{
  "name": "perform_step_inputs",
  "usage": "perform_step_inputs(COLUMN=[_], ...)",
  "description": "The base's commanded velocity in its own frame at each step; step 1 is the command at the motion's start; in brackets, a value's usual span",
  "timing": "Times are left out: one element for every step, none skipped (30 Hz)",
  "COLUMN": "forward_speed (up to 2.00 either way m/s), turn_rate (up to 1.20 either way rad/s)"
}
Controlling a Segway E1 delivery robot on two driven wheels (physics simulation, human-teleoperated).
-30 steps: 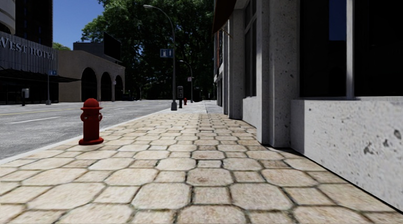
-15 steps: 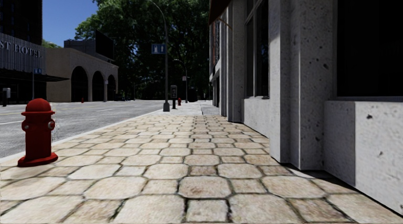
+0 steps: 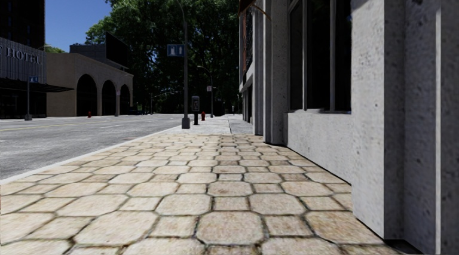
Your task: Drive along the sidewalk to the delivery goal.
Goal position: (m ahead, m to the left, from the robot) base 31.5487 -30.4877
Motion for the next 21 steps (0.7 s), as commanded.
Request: perform_step_inputs(forward_speed=[2.0, 2.0, 2.0, 2.0, 2.0, 2.0, 2.0, 2.0, 2.0, 2.0, 2.0, 2.0, 2.0, 2.0, 2.0, 2.0, 2.0, 2.0, 2.0, 2.0, 2.0], turn_rate=[0.0, 0.0, 0.0, 0.0, 0.0, 0.0, 0.0, 0.0, 0.0, 0.0, 0.0, 0.0, 0.0, 0.0, 0.0, 0.0, 0.0, 0.0, 0.0, 0.0, 0.0])
